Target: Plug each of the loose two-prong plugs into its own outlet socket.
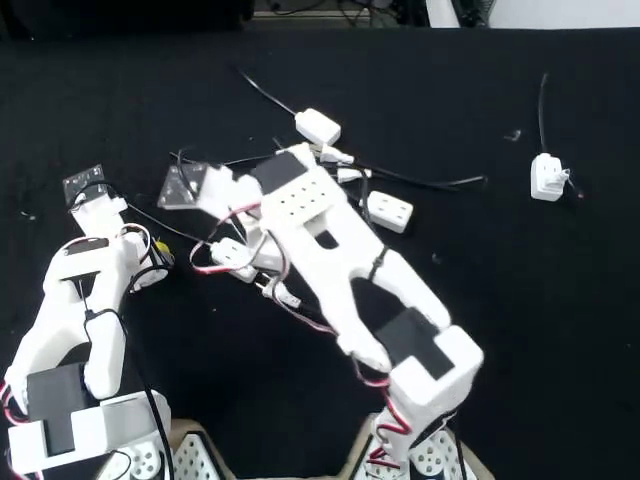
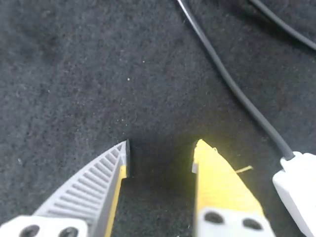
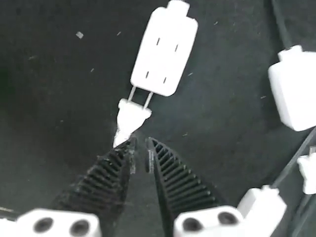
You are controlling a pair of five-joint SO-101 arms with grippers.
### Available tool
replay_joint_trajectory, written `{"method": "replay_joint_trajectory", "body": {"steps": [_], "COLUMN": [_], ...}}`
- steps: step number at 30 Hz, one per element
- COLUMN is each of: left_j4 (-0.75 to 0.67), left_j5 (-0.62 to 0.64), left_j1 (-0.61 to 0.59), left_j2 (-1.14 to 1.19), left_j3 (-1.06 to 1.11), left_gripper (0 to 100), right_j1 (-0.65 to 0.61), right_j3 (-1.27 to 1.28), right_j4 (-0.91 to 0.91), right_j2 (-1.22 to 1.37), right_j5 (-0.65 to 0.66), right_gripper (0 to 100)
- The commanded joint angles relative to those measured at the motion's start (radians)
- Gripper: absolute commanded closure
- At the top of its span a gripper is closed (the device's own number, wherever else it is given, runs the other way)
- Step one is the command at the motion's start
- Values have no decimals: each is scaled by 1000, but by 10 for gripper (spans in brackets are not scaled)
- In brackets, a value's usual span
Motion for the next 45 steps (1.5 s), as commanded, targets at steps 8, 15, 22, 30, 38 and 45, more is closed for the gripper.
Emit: {"method": "replay_joint_trajectory", "body": {"steps": [8, 15, 22, 30, 38, 45], "left_j4": [3, 3, 3, 3, 3, 3], "left_j5": [9, 9, 9, 9, 9, 9], "left_j1": [-31, -31, -31, -31, -31, -31], "left_j2": [5, 5, 5, 5, 5, 5], "left_j3": [-31, -31, -30, -30, -30, -30], "left_gripper": [789, 790, 790, 790, 790, 790], "right_j1": [17, 15, 21, 25, 21, 52], "right_j3": [318, 335, 360, 364, 423, 447], "right_j4": [-190, -267, -325, -279, -292, -374], "right_j2": [-82, -70, 44, 1, -50, -68], "right_j5": [15, -14, -21, -25, -25, -26], "right_gripper": [900, 878, 881, 879, 878, 877]}}
